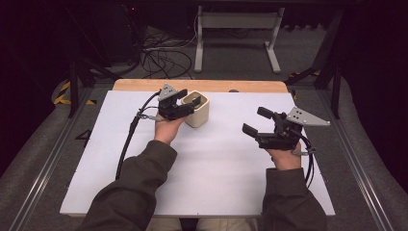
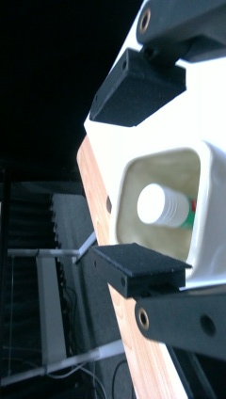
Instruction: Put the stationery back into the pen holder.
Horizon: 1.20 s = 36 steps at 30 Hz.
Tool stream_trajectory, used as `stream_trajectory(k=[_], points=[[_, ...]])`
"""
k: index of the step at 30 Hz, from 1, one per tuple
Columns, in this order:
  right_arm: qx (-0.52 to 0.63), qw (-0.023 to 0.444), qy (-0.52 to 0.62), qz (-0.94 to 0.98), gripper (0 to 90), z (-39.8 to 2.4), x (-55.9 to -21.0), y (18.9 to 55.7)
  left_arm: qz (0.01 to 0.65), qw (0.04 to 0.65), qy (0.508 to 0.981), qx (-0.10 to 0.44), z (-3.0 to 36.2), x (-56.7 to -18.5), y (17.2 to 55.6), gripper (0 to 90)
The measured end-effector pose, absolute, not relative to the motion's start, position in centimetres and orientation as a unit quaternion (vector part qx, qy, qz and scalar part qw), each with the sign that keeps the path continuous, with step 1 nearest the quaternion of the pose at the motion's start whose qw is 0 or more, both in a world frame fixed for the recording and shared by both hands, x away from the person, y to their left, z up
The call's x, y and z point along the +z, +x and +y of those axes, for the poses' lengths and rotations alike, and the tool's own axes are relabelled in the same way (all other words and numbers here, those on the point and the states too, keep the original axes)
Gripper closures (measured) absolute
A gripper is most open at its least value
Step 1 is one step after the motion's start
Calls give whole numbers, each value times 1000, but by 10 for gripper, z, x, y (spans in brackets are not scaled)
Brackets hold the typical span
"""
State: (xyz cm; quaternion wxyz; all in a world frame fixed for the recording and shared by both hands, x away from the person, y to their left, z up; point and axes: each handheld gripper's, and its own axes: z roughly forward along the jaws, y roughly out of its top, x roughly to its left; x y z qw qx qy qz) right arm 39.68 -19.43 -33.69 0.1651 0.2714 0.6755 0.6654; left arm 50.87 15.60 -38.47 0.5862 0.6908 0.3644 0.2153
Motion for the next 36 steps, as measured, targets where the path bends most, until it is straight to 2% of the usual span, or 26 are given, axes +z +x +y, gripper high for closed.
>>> stream_trajectory(k=[12,36], points=[[664,168,273,675,86,-195,-337,396,350,584,702,207,154,-375,494,209],[663,166,281,673,83,-196,-341,398,337,609,689,202,180,-367,454,144]])
